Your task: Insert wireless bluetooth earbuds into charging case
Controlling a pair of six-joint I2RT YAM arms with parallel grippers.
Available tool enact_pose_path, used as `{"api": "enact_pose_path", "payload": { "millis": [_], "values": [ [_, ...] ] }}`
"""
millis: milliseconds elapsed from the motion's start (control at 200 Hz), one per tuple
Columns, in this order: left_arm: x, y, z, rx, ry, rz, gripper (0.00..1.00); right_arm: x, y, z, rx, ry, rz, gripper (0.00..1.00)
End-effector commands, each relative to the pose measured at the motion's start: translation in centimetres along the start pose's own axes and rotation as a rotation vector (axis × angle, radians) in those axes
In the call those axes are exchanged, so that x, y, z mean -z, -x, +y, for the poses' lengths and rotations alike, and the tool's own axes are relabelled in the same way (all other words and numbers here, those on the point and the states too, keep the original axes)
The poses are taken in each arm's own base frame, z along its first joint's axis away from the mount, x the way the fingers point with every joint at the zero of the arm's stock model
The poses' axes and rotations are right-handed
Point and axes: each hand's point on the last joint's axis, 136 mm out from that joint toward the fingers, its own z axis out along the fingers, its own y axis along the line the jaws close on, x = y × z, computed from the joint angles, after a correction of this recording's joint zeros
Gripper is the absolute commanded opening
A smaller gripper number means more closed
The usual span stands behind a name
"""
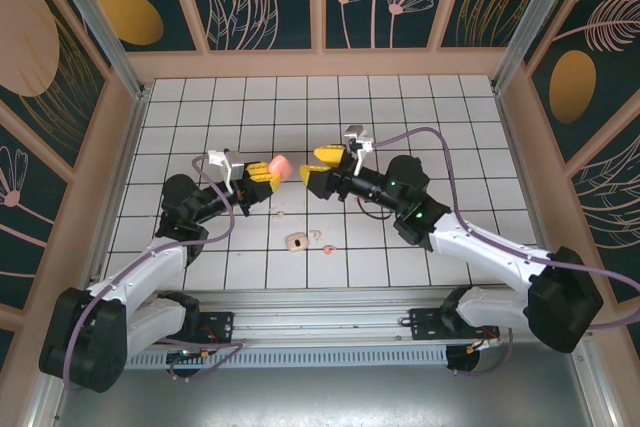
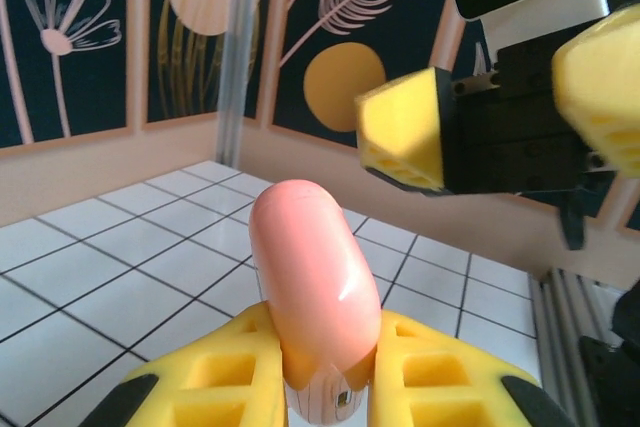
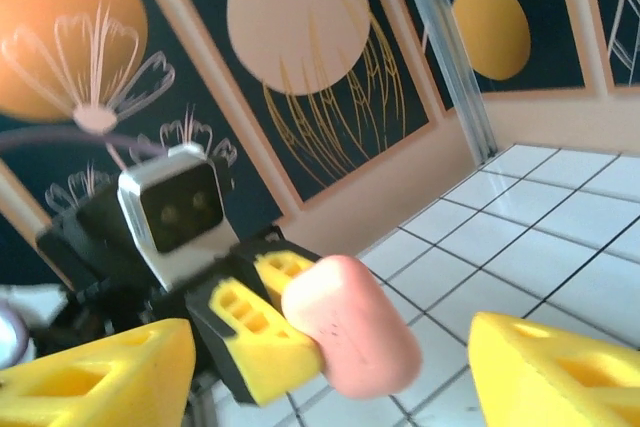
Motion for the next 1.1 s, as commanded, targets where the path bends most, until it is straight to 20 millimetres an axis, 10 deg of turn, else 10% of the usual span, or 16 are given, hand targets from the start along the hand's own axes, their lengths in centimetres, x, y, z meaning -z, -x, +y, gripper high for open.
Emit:
{"api": "enact_pose_path", "payload": {
  "millis": [0, 561, 1096],
  "values": [
    [-0.3, 3.0, -2.6, -0.070, -0.126, -0.055, 0.16, 1.3, -0.3, 2.0, 0.269, 0.137, 0.060, 0.69],
    [-2.0, 3.3, -6.6, -0.170, -0.279, -0.012, 0.15, 1.9, -2.1, 3.8, 0.527, 0.470, 0.255, 0.64],
    [-2.3, 3.4, -7.1, -0.171, -0.301, -0.003, 0.15, 1.3, -2.0, 5.0, 0.547, 0.625, 0.269, 0.32]
  ]
}}
